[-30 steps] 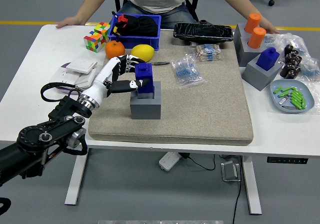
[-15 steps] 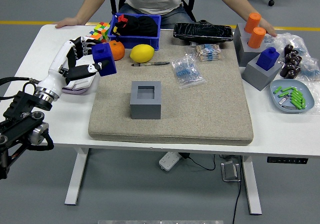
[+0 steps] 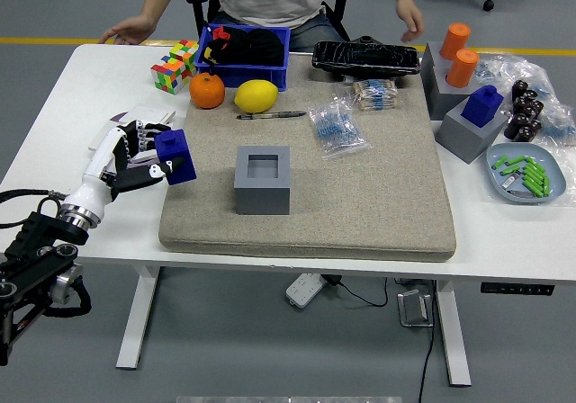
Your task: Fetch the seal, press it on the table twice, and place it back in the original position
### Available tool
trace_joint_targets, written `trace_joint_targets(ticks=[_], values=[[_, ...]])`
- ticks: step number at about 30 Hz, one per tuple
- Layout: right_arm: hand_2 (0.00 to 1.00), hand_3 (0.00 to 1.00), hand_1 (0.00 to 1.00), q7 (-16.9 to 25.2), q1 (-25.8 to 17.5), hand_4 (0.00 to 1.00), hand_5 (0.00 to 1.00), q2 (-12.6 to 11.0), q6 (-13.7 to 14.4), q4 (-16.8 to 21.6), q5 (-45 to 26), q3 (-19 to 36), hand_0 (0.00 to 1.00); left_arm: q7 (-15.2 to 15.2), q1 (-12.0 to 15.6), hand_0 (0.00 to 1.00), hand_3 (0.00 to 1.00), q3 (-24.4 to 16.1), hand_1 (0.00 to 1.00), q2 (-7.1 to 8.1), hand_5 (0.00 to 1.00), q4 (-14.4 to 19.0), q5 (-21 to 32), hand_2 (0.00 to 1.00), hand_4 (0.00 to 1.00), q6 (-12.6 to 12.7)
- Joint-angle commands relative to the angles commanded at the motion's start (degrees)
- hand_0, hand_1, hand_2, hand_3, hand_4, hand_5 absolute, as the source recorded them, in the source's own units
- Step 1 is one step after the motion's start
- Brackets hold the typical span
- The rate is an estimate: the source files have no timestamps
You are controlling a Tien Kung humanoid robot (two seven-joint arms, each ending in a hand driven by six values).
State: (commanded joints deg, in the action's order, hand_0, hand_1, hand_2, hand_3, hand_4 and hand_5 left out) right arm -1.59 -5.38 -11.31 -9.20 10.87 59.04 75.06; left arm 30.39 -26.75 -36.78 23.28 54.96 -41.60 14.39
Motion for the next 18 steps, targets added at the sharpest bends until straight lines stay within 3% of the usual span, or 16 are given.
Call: trace_joint_targets(ticks=[18], values=[[0.680, 0.638, 0.699, 0.00, 0.00, 0.781, 0.518, -0.03, -0.06, 0.08, -0.41, -1.33, 0.753, 2.34, 1.88, 0.605, 0.496, 3.62, 0.441, -3.05, 0.002, -5.80, 2.30, 0.378, 0.671, 1.08]])
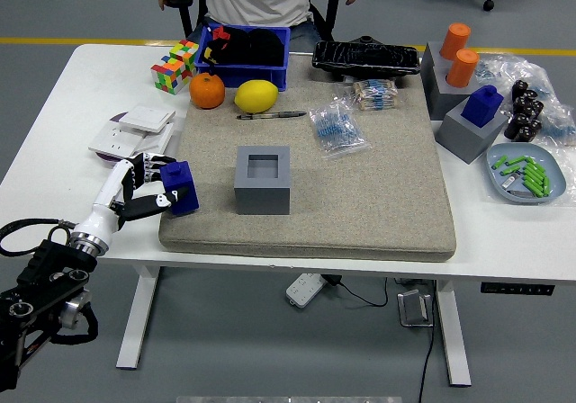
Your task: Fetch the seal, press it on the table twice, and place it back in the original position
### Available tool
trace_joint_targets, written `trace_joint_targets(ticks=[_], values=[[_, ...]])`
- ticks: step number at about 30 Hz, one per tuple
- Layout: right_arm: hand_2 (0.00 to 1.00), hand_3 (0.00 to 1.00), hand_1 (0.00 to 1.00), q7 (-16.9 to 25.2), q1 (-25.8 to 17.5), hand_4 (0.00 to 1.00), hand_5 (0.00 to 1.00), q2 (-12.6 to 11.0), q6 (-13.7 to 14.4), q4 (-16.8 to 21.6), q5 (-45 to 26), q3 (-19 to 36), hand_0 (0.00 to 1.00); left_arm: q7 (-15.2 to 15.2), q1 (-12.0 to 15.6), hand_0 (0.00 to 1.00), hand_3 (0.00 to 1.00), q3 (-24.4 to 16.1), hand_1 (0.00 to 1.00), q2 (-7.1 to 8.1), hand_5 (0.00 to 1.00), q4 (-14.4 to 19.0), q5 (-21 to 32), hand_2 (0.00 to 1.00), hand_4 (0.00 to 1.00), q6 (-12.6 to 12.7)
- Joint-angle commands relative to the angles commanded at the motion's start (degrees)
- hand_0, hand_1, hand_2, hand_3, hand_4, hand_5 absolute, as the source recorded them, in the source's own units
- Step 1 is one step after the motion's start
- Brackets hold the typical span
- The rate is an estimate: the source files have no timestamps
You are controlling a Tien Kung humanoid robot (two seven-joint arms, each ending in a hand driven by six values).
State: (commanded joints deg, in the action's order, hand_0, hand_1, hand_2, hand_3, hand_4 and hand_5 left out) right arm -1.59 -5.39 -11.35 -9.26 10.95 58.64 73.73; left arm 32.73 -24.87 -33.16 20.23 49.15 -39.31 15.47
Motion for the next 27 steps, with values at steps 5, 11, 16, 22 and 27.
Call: trace_joint_targets(ticks=[5, 11, 16, 22, 27], values=[[0.680, 0.638, 0.699, 0.00, -0.08, 0.780, 0.518, 0.01, 0.02, 0.12, -0.09, -0.15, 0.753, 1.37, 0.37, 0.605, 0.494, 1.00, 0.440, -1.00, 0.002, -1.37, 1.10, 0.377, 0.672, 0.68], [0.679, 0.638, 0.699, -0.01, -0.25, 0.779, 0.518, 0.11, 0.01, 0.11, -0.15, -0.28, 0.753, 3.47, 1.04, 0.603, 0.495, 1.70, 0.440, -2.19, 0.002, -2.18, 2.90, 0.375, 0.673, 2.05], [0.679, 0.638, 0.699, 0.01, -0.35, 0.778, 0.517, 0.23, 0.01, 0.15, -0.12, -0.16, 0.753, 4.21, 1.51, 0.603, 0.491, 2.20, 0.441, -2.70, 0.002, -2.63, 3.43, 0.374, 0.674, 2.48], [0.679, 0.638, 0.699, -0.01, -0.38, 0.778, 0.517, 0.30, 0.02, 0.11, -0.08, 0.01, 0.753, 4.25, 1.95, 0.602, 0.490, 2.58, 0.441, -2.73, 0.002, -3.14, 3.77, 0.374, 0.675, 2.63], [0.679, 0.638, 0.699, -0.01, -0.33, 0.778, 0.517, 0.37, 0.04, 0.10, -0.03, 0.24, 0.753, 4.25, 1.77, 0.602, 0.490, 2.60, 0.441, -2.58, 0.002, -3.05, 3.85, 0.374, 0.675, 2.70]])
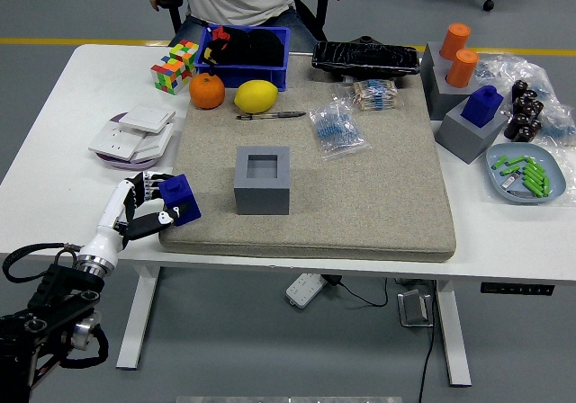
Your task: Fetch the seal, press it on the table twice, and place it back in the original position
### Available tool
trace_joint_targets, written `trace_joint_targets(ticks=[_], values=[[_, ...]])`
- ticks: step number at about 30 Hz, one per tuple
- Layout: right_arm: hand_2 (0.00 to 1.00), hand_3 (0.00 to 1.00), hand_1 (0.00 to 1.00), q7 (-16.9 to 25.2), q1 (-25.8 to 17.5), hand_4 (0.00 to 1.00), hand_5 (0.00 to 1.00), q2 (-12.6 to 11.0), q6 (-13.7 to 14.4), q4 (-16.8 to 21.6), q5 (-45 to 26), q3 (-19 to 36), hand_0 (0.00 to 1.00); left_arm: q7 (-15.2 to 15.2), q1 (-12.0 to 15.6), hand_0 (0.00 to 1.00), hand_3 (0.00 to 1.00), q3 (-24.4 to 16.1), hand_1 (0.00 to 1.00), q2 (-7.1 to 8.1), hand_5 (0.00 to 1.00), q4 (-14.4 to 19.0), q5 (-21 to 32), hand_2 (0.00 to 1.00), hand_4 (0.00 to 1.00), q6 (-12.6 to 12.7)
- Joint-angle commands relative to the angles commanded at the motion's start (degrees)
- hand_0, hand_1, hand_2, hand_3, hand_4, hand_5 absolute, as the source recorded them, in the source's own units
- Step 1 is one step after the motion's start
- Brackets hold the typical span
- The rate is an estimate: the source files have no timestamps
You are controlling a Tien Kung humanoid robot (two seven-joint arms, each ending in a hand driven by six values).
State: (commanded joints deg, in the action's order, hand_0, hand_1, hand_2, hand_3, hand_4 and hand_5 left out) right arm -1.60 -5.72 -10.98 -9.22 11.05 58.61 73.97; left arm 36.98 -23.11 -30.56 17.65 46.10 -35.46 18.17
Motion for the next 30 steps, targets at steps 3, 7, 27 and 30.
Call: trace_joint_targets(ticks=[3, 7, 27, 30], values=[[0.679, 0.637, 0.699, 0.00, 0.05, 0.778, 0.517, -0.03, 0.01, 0.02, 0.01, 0.11, 0.753, 0.00, -0.12, 0.602, 0.490, -0.05, 0.441, 0.01, 0.002, 0.16, -0.10, 0.373, 0.675, 0.00], [0.680, 0.637, 0.699, -0.02, 0.00, 0.777, 0.519, -0.03, 0.02, -0.02, 0.02, 0.14, 0.753, 0.00, -0.05, 0.602, 0.489, -0.20, 0.441, 0.11, 0.002, 0.42, -0.14, 0.373, 0.675, 0.02], [0.680, 0.637, 0.698, 0.00, 0.34, 0.775, 0.516, -0.21, 0.11, 0.05, 0.30, 1.23, 0.753, -7.65, -10.47, 0.596, 0.500, -4.79, 0.445, 6.73, 0.002, 13.22, -7.69, 0.376, 0.680, -0.97], [0.680, 0.637, 0.698, -0.02, 0.39, 0.775, 0.516, -0.20, 0.09, 0.03, 0.25, 1.17, 0.753, -8.18, -12.71, 0.596, 0.500, -2.30, 0.445, 5.90, 0.002, 13.33, -7.03, 0.376, 0.680, -1.27]])
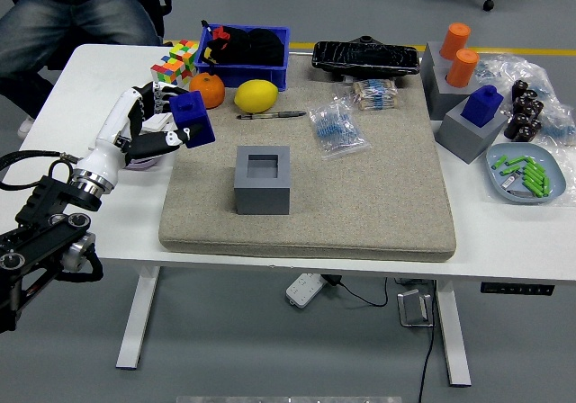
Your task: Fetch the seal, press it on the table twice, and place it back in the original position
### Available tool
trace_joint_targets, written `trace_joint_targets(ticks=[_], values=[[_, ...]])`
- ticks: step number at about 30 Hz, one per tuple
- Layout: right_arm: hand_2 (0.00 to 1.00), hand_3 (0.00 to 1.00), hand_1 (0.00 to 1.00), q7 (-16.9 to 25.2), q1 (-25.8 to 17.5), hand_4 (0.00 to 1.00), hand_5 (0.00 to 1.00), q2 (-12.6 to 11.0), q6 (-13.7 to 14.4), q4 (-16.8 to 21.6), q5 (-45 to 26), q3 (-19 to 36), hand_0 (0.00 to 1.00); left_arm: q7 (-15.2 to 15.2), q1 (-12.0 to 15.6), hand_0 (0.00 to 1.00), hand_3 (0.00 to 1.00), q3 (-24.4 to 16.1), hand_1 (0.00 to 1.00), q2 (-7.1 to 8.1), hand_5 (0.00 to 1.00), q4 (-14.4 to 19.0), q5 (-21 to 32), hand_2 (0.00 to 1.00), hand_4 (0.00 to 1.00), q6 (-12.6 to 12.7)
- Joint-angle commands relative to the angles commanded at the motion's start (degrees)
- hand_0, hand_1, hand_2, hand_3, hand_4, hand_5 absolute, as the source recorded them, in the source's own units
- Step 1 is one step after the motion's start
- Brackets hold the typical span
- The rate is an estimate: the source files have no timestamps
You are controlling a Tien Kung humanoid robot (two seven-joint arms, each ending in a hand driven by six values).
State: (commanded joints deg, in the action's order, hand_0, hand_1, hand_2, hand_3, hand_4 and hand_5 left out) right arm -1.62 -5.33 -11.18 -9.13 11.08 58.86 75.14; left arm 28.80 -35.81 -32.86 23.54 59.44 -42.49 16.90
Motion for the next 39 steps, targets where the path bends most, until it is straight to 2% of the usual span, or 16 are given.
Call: trace_joint_targets(ticks=[5, 8, 15, 24, 39], values=[[0.679, 0.636, 0.698, -0.02, 0.14, 0.775, 0.516, -0.09, 0.02, -0.13, 0.10, 0.08, 0.753, -1.75, -3.72, 0.596, 0.505, 5.95, 0.446, -2.35, 0.002, -1.62, -0.24, 0.376, 0.682, -1.00], [0.679, 0.636, 0.698, -0.01, 0.30, 0.775, 0.516, -0.22, 0.01, -0.06, -0.06, -0.24, 0.752, -2.00, -6.32, 0.595, 0.506, 10.27, 0.447, -4.08, 0.002, -3.75, 1.01, 0.379, 0.681, -1.49], [0.680, 0.636, 0.698, -0.04, 0.36, 0.775, 0.516, -0.46, 0.01, -0.08, -0.40, -0.84, 0.752, -2.20, -10.02, 0.599, 0.506, 15.56, 0.447, -6.89, 0.002, -8.00, 2.89, 0.378, 0.676, -2.00], [0.679, 0.636, 0.698, -0.06, 0.62, 0.774, 0.516, -0.51, -0.03, -0.07, -0.62, -1.07, 0.752, -2.54, -11.97, 0.592, 0.507, 19.96, 0.447, -8.21, 0.002, -10.56, 4.34, 0.378, 0.696, -2.74], [0.679, 0.636, 0.698, -0.03, 0.73, 0.773, 0.515, -0.64, -0.03, -0.06, -0.75, -1.31, 0.753, -2.11, -12.40, 0.613, 0.527, 21.60, 0.467, -9.01, 0.002, -12.27, 7.27, 0.402, 0.709, -3.72]])
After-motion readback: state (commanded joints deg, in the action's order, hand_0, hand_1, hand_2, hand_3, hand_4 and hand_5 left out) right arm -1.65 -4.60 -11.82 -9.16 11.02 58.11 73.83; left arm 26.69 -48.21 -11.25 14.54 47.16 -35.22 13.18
